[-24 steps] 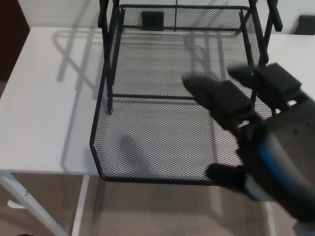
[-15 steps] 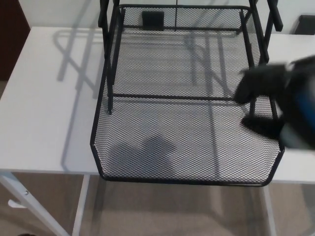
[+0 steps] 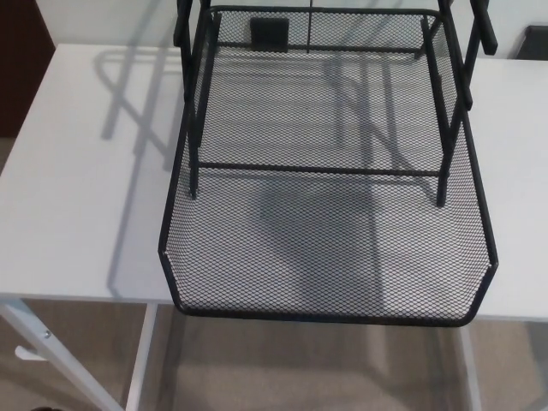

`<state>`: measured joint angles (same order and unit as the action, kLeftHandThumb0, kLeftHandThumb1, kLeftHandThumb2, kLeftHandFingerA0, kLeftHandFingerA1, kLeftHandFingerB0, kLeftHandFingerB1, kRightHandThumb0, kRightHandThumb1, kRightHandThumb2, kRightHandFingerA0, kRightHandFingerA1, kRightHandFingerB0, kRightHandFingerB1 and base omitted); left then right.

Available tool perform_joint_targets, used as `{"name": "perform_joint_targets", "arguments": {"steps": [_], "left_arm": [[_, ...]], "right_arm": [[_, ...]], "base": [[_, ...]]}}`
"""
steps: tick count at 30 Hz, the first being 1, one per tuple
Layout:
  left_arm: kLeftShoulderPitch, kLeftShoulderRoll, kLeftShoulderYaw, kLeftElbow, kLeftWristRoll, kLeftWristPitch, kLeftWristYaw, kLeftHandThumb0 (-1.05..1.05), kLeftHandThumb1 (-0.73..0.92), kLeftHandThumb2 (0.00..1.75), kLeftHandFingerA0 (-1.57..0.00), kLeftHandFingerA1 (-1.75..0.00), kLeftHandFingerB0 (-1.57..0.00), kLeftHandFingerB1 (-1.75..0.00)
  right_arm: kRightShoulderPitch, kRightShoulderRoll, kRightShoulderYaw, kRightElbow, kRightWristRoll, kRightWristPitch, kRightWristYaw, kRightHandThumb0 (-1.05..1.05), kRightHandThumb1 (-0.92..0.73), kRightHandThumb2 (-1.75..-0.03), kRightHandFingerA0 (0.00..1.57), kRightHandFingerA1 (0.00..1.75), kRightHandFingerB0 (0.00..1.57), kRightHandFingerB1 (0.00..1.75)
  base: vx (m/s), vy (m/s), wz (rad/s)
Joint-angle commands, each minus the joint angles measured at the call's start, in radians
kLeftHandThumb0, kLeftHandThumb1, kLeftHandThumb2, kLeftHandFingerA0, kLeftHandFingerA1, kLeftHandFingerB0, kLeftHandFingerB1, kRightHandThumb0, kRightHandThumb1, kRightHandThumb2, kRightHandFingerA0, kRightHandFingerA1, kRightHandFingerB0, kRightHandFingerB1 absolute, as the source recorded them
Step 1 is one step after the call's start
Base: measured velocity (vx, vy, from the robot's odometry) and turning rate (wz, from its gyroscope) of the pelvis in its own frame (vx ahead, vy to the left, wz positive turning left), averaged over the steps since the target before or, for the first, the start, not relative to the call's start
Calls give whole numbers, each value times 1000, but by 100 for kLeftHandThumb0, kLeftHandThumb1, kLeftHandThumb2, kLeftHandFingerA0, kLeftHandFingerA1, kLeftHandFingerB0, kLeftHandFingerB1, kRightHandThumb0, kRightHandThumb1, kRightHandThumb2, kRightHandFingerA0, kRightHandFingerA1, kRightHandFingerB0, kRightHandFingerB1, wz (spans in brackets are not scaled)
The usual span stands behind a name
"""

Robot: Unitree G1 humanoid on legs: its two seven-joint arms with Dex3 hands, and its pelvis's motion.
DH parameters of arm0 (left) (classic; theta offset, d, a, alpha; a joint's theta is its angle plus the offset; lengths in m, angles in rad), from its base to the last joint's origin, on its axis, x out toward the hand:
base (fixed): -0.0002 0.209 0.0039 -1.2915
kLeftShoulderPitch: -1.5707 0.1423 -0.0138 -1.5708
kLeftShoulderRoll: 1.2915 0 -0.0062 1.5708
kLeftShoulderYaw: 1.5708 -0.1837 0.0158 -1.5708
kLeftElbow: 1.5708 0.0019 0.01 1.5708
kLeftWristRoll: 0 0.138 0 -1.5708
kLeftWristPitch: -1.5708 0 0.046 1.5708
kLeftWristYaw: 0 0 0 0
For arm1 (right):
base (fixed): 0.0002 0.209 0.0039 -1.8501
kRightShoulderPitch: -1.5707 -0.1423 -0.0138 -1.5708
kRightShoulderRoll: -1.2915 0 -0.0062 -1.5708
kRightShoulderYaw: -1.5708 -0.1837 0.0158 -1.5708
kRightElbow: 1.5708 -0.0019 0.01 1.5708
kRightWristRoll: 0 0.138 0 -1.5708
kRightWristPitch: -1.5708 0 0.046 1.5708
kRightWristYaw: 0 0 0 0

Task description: The robot walks towards a file tray kept in the middle of a desk and uses its right hand to grab a tray and pulls it out towards itself

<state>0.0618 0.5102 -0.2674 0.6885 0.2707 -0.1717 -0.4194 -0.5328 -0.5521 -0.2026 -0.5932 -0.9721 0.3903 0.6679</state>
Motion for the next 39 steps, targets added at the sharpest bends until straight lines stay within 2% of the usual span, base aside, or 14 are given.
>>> {"name": "perform_joint_targets", "arguments": {"steps": [1,5,6,7,8,10,11,15,17,23,32,35,37,39], "left_arm": [[9,44,7,72,10,-35,-11,-58,19,57,-78,-53,-68,-47],[7,46,7,78,11,-31,-10,-57,19,57,-77,-54,-67,-47],[6,47,10,85,9,-39,-8,-58,18,57,-78,-55,-67,-47],[7,49,12,88,7,-45,-10,-58,18,57,-77,-55,-67,-47],[7,49,14,87,4,-44,-10,-58,18,57,-78,-55,-67,-47],[9,45,16,89,2,-39,-7,-57,19,57,-77,-54,-67,-47],[13,43,17,85,-1,-34,-9,-57,20,57,-75,-53,-67,-47],[18,40,17,90,-2,-37,-7,-57,19,57,-78,-55,-66,-46],[15,36,20,97,-6,-44,-4,-57,19,57,-78,-54,-68,-47],[20,37,27,97,-16,-53,-9,-56,19,57,-75,-55,-67,-48],[9,30,21,109,-5,-48,5,-57,18,57,-79,-54,-68,-47],[21,31,28,104,-19,-51,-9,-57,19,57,-76,-54,-68,-47],[21,34,24,105,-10,-62,-3,-58,19,58,-78,-55,-68,-47],[26,35,27,94,-14,-69,-5,-58,19,58,-77,-55,-68,-48]], "right_arm": [[-719,-770,-979,351,897,944,917,-33,-31,-65,124,153,113,93],[-450,-809,-1196,455,964,875,946,-29,-25,-72,130,149,119,89],[-415,-801,-1235,450,943,886,947,-22,-13,-81,142,134,117,103],[-350,-790,-1278,452,972,886,947,-19,-20,-67,133,134,122,83],[-248,-750,-1354,419,982,851,947,-13,-16,-76,139,133,120,109],[-94,-647,-1468,300,956,797,947,-26,-27,-54,133,156,126,126],[26,-600,-1512,251,976,818,947,-20,-25,-53,137,153,120,96],[541,-277,-1575,179,1384,634,947,6,-34,-50,131,150,123,123],[825,37,-1367,136,1455,340,947,-12,-38,-57,125,145,115,125],[1040,332,-926,87,1148,147,935,-12,-46,-55,108,151,102,120],[1174,510,-336,-2,693,33,405,-20,-50,-59,111,144,98,109],[1189,528,-135,47,478,-22,201,-30,-50,-54,96,89,86,70],[1170,553,-74,99,422,-40,107,-28,-49,-54,91,80,76,64],[1078,582,14,264,332,-58,-55,-34,-35,-72,40,61,32,55]], "base": [[0,0,0],[0,0,0],[0,0,0],[0,0,0],[0,0,0],[0,0,0],[0,0,0],[0,0,0],[0,0,0],[0,0,0],[0,0,0],[0,0,0],[0,0,0],[0,0,0]]}}
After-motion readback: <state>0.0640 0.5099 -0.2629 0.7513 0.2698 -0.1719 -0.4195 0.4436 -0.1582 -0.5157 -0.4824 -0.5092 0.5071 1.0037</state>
